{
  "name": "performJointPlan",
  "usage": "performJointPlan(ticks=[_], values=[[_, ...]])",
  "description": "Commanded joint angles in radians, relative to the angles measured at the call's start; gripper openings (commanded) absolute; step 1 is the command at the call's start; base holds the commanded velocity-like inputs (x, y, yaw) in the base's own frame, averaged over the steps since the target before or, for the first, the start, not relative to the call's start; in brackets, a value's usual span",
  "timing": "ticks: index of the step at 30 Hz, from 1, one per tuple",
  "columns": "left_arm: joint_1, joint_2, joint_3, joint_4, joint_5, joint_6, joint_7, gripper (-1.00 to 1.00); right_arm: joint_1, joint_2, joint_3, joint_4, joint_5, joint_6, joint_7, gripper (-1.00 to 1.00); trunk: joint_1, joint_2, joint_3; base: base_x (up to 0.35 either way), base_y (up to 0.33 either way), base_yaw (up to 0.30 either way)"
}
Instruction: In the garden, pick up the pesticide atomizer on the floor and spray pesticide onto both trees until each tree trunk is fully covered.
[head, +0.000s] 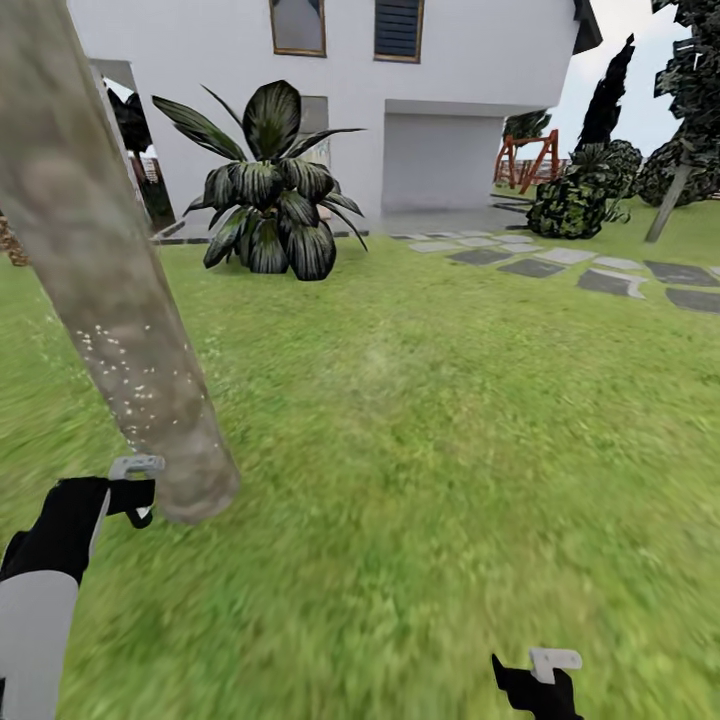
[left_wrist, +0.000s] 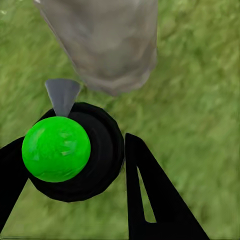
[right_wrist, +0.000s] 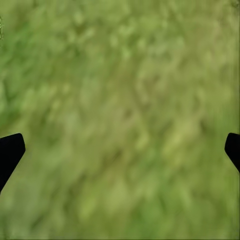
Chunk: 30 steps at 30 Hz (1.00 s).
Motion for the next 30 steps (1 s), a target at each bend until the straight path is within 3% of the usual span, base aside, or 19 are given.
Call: performJointPlan(ticks=[1, 4, 6, 22, 30], values=[[0.000, 0.000, 0.000, 0.001, 0.001, 0.000, 0.002, -1.00, 0.000, 0.000, 0.000, 0.000, 0.000, 0.000, 0.000, 1.00, 0.000, 0.000, 0.000, 0.228, -0.199, 0.232], [0.001, 0.000, 0.021, 0.044, 0.002, 0.000, 0.079, -1.00, 0.000, 0.000, 0.000, -0.001, 0.001, 0.000, 0.000, 1.00, 0.000, 0.000, 0.000, 0.239, -0.188, 0.268], [0.001, -0.001, 0.028, 0.051, 0.004, 0.000, 0.097, -1.00, 0.000, 0.000, 0.000, -0.001, 0.001, 0.000, 0.000, 1.00, 0.000, 0.000, 0.000, 0.239, -0.188, 0.274], [0.001, -0.003, 0.030, 0.052, 0.006, 0.000, 0.104, -1.00, 0.000, 0.000, 0.000, -0.001, 0.001, 0.000, 0.000, 1.00, 0.000, 0.000, 0.000, 0.055, -0.265, 0.023], [0.001, -0.002, 0.036, 0.052, 0.005, 0.000, 0.106, -1.00, 0.000, 0.000, 0.000, -0.001, 0.000, 0.000, 0.000, 1.00, 0.000, 0.000, 0.000, 0.000, -0.276, 0.229]])
